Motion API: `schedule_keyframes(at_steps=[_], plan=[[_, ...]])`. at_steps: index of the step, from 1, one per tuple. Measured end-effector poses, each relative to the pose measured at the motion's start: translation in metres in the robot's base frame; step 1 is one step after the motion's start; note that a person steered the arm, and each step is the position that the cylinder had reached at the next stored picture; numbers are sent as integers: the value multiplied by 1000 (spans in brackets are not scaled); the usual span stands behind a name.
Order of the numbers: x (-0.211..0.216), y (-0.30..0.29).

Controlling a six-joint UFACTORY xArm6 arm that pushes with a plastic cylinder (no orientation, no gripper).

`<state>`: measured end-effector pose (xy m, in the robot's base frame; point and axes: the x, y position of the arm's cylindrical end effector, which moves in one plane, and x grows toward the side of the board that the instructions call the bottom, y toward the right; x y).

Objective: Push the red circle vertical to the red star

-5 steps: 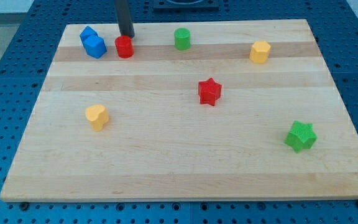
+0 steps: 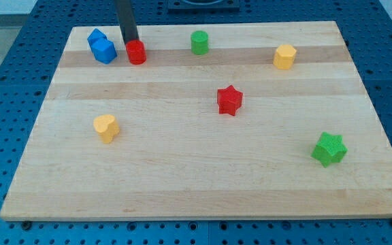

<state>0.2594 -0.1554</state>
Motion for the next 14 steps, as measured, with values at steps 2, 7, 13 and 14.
schedule_keyframes(at_steps=[2,7,13,14], plan=[[45,4],[156,113],[192,205],[207,228]])
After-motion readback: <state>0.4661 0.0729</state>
